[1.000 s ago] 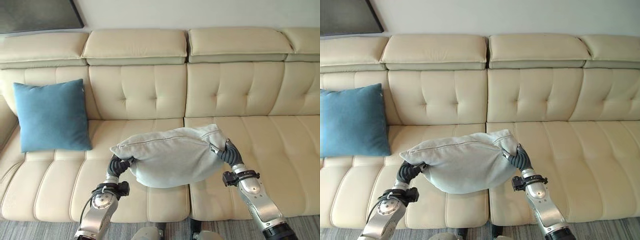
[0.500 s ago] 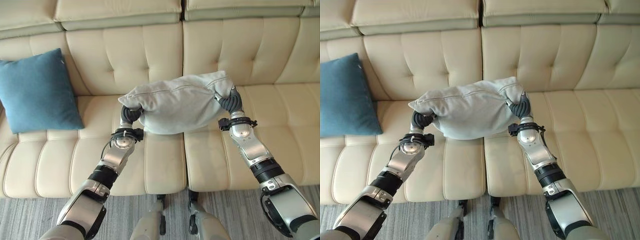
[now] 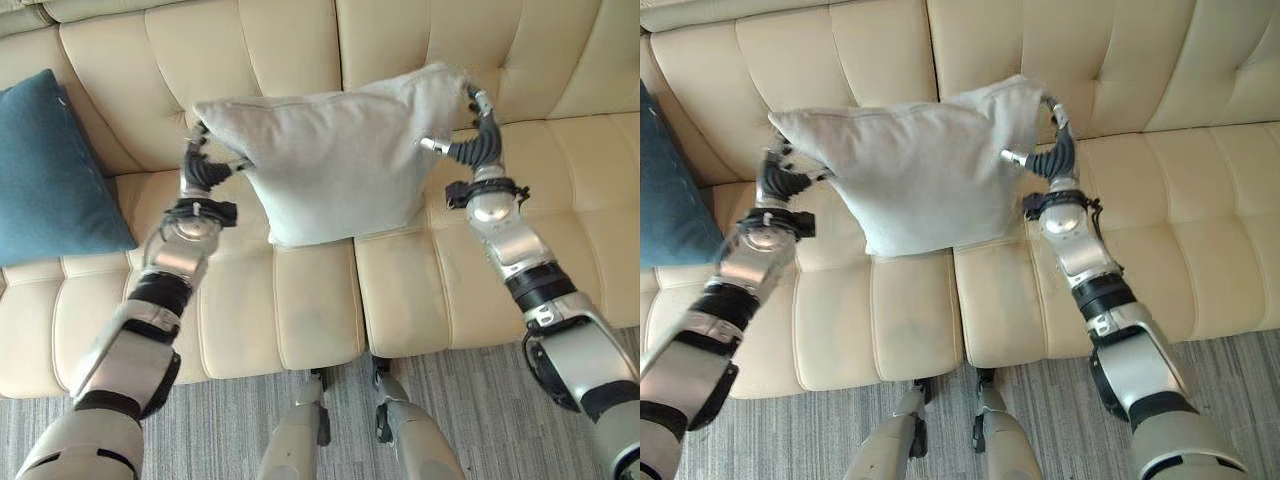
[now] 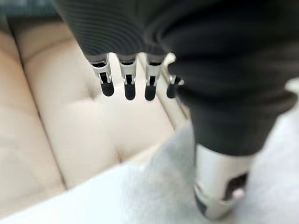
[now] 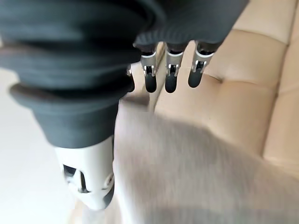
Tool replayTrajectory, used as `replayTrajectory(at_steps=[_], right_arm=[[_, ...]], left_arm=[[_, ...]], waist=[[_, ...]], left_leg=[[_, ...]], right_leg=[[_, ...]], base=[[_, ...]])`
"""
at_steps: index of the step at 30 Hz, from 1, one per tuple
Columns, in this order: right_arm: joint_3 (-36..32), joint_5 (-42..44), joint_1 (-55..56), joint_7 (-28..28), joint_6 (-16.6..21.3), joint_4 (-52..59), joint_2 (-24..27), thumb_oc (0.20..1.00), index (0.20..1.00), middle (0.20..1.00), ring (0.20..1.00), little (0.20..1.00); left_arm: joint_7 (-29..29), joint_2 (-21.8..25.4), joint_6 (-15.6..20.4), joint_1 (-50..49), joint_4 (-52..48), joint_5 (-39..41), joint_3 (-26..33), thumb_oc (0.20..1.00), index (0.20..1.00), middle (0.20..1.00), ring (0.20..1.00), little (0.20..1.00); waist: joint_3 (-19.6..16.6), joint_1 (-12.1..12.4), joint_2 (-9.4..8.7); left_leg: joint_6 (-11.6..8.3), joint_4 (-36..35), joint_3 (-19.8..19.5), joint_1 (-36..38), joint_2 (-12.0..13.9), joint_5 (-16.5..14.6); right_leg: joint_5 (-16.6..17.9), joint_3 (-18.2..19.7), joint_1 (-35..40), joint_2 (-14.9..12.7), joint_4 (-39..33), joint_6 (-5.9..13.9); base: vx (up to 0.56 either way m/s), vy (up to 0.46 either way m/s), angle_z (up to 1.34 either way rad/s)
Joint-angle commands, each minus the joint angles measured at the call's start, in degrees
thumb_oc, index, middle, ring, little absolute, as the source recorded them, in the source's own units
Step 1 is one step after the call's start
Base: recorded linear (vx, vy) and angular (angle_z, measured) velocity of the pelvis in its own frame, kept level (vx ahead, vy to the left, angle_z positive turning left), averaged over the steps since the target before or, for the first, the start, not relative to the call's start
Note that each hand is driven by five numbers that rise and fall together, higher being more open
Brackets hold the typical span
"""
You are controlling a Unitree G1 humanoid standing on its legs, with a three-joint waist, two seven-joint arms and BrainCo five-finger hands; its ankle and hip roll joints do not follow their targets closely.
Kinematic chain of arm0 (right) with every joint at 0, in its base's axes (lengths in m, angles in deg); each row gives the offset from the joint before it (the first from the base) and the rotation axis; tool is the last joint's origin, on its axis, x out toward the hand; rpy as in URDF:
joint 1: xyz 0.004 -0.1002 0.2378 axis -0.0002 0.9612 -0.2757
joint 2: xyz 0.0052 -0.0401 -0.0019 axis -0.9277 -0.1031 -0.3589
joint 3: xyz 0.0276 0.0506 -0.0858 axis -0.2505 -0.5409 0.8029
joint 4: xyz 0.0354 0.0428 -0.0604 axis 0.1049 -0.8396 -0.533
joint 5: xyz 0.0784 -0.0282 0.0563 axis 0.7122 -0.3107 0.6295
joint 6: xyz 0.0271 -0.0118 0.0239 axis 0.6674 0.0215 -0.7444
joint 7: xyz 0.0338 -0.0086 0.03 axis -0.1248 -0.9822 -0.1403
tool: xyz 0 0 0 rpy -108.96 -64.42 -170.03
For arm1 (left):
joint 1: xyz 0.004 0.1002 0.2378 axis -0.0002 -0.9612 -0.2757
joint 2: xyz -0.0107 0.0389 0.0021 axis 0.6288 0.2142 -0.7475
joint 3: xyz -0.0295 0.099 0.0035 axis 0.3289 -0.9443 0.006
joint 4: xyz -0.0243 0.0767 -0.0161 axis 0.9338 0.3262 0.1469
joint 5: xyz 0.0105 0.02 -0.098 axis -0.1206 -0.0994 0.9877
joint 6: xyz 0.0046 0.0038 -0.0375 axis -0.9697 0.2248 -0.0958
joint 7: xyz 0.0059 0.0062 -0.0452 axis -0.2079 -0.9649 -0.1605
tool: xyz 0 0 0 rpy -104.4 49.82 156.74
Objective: Pick up all the scattered cushions and arrange them neatly on the sofa.
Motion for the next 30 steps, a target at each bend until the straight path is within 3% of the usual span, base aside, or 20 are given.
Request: replayTrajectory(at_steps=[1,7,12,15,21,25,30], right_arm=[[1.2,5.4,-3.4,-1.0,4.0,-2.4,0.2,1.0,1.0,1.0,1.0,1.0],[-1.2,10.5,-3.4,-1.9,4.1,-6.0,-0.1,1.0,1.0,1.0,1.0,1.0],[-9.6,9.9,8.5,-2.1,5.6,2.1,2.5,1.0,1.0,1.0,1.0,1.0],[-16.1,6.3,28.2,3.4,5.0,13.2,1.7,1.0,1.0,1.0,1.0,1.0],[-22.8,0.1,48.9,11.6,3.6,19.0,0.7,1.0,1.0,1.0,1.0,1.0],[-25.5,-5.7,60.2,16.3,2.0,17.0,-1.4,1.0,1.0,1.0,1.0,1.0],[-24.1,-11.7,66.3,20.1,1.0,10.2,-3.9,1.0,1.0,1.0,1.0,1.0]], left_arm=[[-0.2,1.7,1.2,5.1,4.3,0.7,-0.1,1.0,1.0,1.0,1.0,1.0],[-1.2,2.6,1.3,3.9,5.0,3.7,1.9,1.0,1.0,1.0,1.0,1.0],[-1.8,-0.4,3.2,-10.7,-5.7,4.2,9.4,1.0,1.0,1.0,1.0,1.0],[-4.7,-4.3,3.4,-29.9,-18.8,1.3,16.0,1.0,1.0,1.0,1.0,1.0],[-10.0,-7.2,1.1,-49.0,-24.7,-2.7,24.0,1.0,1.0,1.0,1.0,1.0],[-13.8,-10.3,-1.3,-58.6,-21.6,-6.2,27.4,1.0,1.0,1.0,1.0,1.0],[-18.2,-13.5,-4.1,-65.5,-15.7,-13.9,25.7,1.0,1.0,1.0,1.0,1.0]], waist=[[-2.8,1.0,-2.2],[-2.6,2.0,-2.69],[-2.6,2.5,-3.16],[-3.8,2.5,-3.83],[-5.4,2.2,-4.27],[-6.7,1.9,-4.04],[-8.3,1.3,-3.52]], left_leg=[[-4.62,-0.5,0.5,1.1,-0.3,-3.0],[-4.44,-0.5,-0.4,1.1,-0.6,-3.1],[-4.36,-0.5,-0.8,1.4,-0.9,-3.6],[-3.93,-0.5,-0.2,4.4,-0.8,-5.3],[-3.03,-0.5,0.5,8.8,-1.1,-7.0],[-2.31,-0.5,1.1,12.9,-1.3,-8.5],[-1.35,0.1,2.7,17.5,-1.9,-10.1]], right_leg=[[-7.1,2.4,-0.8,-1.6,5.3,6.5],[-6.8,2.4,-0.3,-1.4,4.5,6.53],[-7.1,2.2,0.6,-1.5,4.0,6.51],[-7.8,2.1,3.9,-1.9,3.4,6.64],[-8.2,1.7,8.5,-2.6,2.9,7.01],[-8.8,1.5,12.3,-3.3,2.7,7.62],[-9.3,2.7,16.0,-4.2,3.4,8.3]], base=[[0.05,0.002,0.07],[0.01,0.001,0.05],[0.02,0.024,0.01],[0.09,0.028,0.05],[0.09,0.035,0.0],[0.08,0.074,-0.09],[0.03,0.12,-0.18]])
